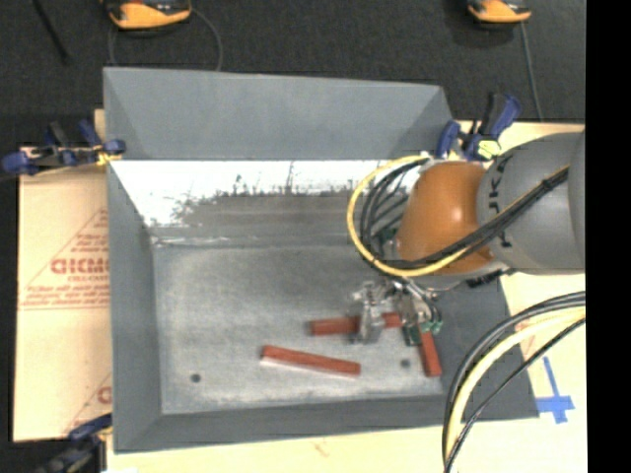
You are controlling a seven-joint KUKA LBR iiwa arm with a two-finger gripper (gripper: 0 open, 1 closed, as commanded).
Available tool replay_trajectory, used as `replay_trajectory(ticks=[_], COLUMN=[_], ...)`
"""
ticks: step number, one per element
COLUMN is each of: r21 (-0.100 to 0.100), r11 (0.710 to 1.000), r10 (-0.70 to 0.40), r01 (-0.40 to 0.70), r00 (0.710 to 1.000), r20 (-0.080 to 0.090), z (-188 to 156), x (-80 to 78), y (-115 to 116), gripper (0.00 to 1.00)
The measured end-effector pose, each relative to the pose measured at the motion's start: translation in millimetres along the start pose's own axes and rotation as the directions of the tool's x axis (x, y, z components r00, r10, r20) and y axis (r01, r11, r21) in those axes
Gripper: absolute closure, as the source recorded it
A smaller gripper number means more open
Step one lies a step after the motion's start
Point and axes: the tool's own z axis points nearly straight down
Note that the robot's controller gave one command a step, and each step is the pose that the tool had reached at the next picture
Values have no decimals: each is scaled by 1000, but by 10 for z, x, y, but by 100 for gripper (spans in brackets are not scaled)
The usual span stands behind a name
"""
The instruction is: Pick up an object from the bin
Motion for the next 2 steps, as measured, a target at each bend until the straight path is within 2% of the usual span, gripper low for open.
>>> replay_trajectory(ticks=[1, 2], r21=[1, 3], r11=[1000, 1000], r10=[-1, -19], r01=[1, 19], r00=[1000, 1000], r20=[0, 7], z=[0, -1572], x=[0, 18], y=[-3, -13], gripper=[100, 100])
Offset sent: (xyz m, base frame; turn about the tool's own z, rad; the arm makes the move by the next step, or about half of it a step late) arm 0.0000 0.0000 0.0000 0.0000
